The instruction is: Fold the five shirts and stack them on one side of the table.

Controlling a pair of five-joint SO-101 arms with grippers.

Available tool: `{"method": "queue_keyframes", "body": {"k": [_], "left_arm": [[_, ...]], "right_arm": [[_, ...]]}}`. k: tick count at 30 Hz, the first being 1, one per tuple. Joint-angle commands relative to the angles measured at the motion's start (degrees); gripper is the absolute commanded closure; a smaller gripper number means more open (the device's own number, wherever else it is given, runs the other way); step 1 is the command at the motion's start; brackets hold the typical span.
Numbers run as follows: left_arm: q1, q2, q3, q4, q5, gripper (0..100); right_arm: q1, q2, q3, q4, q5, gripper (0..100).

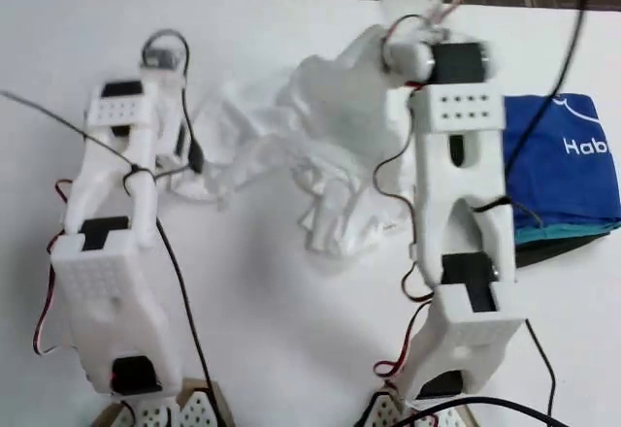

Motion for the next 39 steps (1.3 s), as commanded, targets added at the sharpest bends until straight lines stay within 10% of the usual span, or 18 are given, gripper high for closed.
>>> {"method": "queue_keyframes", "body": {"k": [1,17,24,29,39], "left_arm": [[1.76,-1.67,-12.26,7.91,-3.52,69],[8.26,12.84,-15.52,5.98,-7.03,70],[7.47,17.85,-20.88,14.86,-8.88,98],[7.38,17.58,-20.18,24.18,-10.64,97],[7.12,-6.24,11.65,24.18,-24.88,97]], "right_arm": [[4.53,-4.62,-4.13,-1.71,0.09,97.7],[14.2,-4.53,-4.48,-6.55,0.44,97.7],[13.85,-4.62,-4.4,-6.55,0.09,97.7],[13.76,-4.62,-4.4,-6.37,0.09,97.7],[12.26,-4.62,-4.04,-6.2,0.09,97.7]]}}
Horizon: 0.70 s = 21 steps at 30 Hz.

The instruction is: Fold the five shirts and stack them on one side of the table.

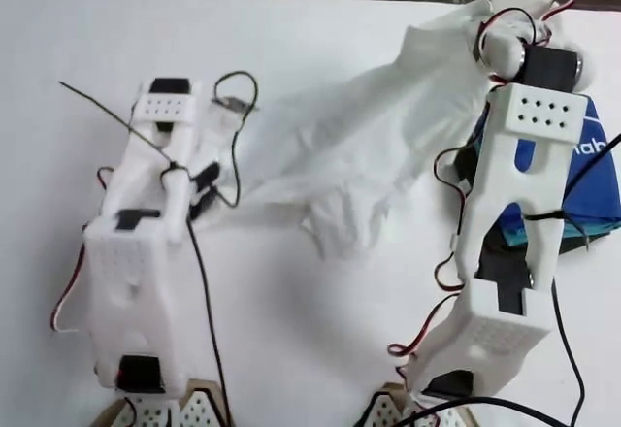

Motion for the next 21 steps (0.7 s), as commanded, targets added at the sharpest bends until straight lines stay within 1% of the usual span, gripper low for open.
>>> {"method": "queue_keyframes", "body": {"k": [1,3,5,8,10,15,16,18,21], "left_arm": [[-1.05,-15.74,13.23,1.85,-6.15,97],[-1.05,-23.56,18.33,1.85,-10.55,97],[-0.97,-30.95,19.91,1.67,-14.33,93],[-0.09,-38.77,16.4,1.14,-15.65,81],[0.88,-39.74,12.0,0.7,-15.12,75],[2.81,-36.84,4.97,0.18,-17.58,74],[2.99,-35.16,3.56,-0.97,-16.7,74],[2.81,-30.77,0.92,-6.95,-11.43,74],[2.46,-21.71,-4.62,-19.34,1.76,74]], "right_arm": [[-0.57,-4.44,-2.46,-1.1,0.09,97.7],[-0.66,-4.44,-2.37,-1.1,0.09,97.7],[-0.66,-4.35,-2.37,-1.1,0.09,97.7],[-0.75,-4.35,-2.37,-1.1,0.09,97.7],[-1.45,-4.35,-2.29,-1.1,0.09,97.7],[-2.51,-4.35,-2.29,-0.4,0.26,97.7],[-2.59,-4.35,-2.29,-0.31,0.26,97.7],[-2.77,-4.35,-2.29,-0.31,0.09,97.7],[-2.86,-4.35,-1.41,-0.4,0.09,97.7]]}}
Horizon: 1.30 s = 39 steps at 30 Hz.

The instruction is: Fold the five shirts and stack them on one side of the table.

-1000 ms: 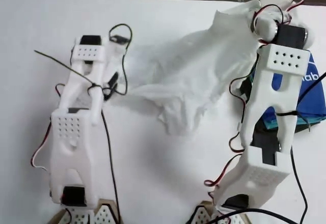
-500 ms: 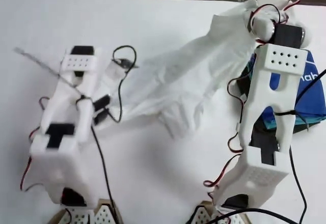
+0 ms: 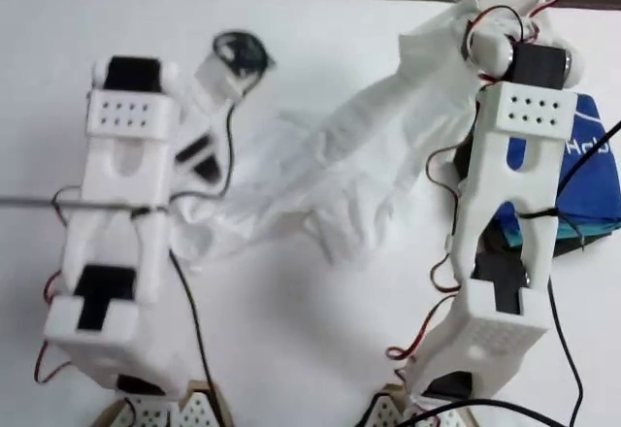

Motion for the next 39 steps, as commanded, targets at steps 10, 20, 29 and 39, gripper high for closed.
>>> {"method": "queue_keyframes", "body": {"k": [10,20,29,39], "left_arm": [[8.88,40.44,-35.74,-18.02,23.65,74],[8.97,61.98,-62.02,-10.9,23.3,74],[5.1,64.0,-77.85,-2.37,23.82,98],[-2.55,50.55,-77.76,9.14,23.47,98]], "right_arm": [[-1.01,-4.35,-1.23,-0.4,0.35,97.7],[-1.27,-4.35,-1.14,-0.4,0.35,97.7],[-1.27,-4.35,-1.14,-0.4,0.35,97.7],[-3.91,-1.71,-1.14,-0.4,0.0,97.7]]}}
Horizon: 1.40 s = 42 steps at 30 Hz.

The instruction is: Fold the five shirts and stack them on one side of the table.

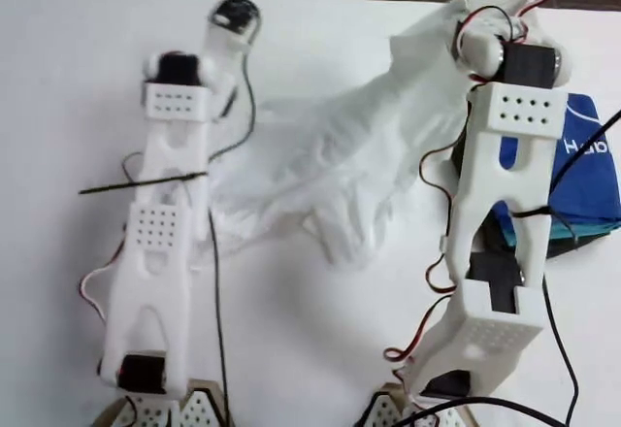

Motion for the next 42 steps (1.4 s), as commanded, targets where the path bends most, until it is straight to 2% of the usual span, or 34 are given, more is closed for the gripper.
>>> {"method": "queue_keyframes", "body": {"k": [1,4,7,11,14,18,24,31,36,42], "left_arm": [[-1.93,-9.23,-1.98,4.48,-0.18,98],[-1.41,-8.88,-1.98,4.31,0.09,98],[1.76,-6.33,-1.98,0.7,0.0,96],[5.98,0.0,-1.98,-6.51,0.18,85],[7.3,4.57,-1.98,-9.93,0.18,82],[7.56,8.35,-2.42,-12.57,0.18,81],[7.65,9.41,-2.42,-21.27,0.09,81],[10.29,10.46,-1.98,-21.63,0.09,80],[11.52,12.04,-1.98,-21.89,0.09,74],[10.64,13.45,-1.98,-21.8,-0.09,74]], "right_arm": [[-2.42,-1.36,-1.14,-0.31,0.0,97.7],[-4.62,-1.19,-1.14,1.1,0.0,97.7],[-5.14,-1.45,-1.23,1.71,0.0,97.7],[-4.79,-1.27,-1.32,1.54,0.35,97.7],[-4.79,-1.27,-1.32,1.54,0.44,97.7],[-4.7,-1.27,-1.32,1.54,0.44,97.7],[-4.7,-0.92,-1.32,1.36,0.44,97.7],[-4.7,-0.92,-1.32,1.36,0.44,97.7],[-4.7,-0.92,-1.32,1.36,0.44,97.7],[-4.7,-0.92,-1.32,1.36,0.44,97.7]]}}
